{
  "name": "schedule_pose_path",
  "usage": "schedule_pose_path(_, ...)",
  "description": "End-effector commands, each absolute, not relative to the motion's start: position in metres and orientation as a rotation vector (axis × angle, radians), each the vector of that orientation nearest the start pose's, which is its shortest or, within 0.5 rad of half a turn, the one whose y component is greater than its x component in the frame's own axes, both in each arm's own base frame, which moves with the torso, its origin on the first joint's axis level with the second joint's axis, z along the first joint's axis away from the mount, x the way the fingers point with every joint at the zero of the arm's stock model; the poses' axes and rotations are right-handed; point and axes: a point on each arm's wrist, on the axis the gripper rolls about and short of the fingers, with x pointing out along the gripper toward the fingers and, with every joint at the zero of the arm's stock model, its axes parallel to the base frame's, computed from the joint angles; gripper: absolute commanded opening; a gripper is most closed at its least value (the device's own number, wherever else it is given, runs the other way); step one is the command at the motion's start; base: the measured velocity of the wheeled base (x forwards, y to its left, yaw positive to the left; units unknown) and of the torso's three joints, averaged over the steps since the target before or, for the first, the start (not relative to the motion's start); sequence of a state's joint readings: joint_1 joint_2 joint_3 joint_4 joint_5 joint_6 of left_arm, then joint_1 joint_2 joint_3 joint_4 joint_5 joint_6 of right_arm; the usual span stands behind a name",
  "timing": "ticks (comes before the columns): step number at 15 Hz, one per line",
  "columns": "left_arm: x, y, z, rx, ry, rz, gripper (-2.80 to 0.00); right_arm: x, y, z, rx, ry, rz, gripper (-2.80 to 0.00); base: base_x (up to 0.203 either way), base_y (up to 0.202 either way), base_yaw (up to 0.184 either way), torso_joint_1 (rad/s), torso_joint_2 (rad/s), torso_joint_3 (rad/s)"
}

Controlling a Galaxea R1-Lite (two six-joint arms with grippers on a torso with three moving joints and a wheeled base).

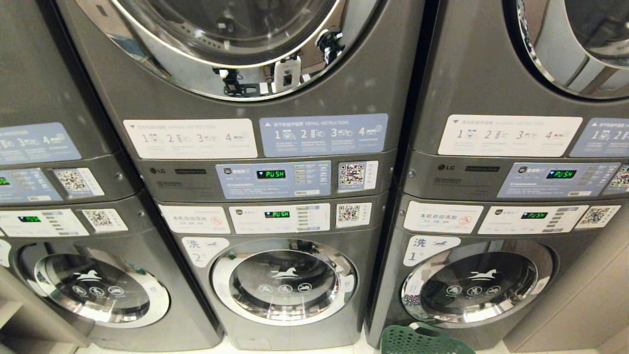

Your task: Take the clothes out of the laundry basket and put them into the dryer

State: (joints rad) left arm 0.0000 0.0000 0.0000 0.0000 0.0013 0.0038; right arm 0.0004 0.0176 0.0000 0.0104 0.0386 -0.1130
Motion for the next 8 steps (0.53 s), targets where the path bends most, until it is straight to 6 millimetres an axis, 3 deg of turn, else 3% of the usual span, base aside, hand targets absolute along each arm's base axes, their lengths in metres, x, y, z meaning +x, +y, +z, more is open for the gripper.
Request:
schedule_pose_path(1, -0.0227, 0.0, 0.0751, 0.005, 0.002, 0.002, -2.8, -0.0227, 0.0009, 0.0744, -0.119, 0.01, 0.042, -2.8, 0.0, 0.0, 0.0, 0.0, 0.0, 0.0)
schedule_pose_path(8, -0.0227, 0.0, 0.0751, 0.003, 0.002, 0.002, -2.8, -0.0228, 0.0009, 0.0745, -0.115, 0.007, 0.039, -2.8, 0.0, 0.0, 0.0, 0.083, -0.16, -0.085)
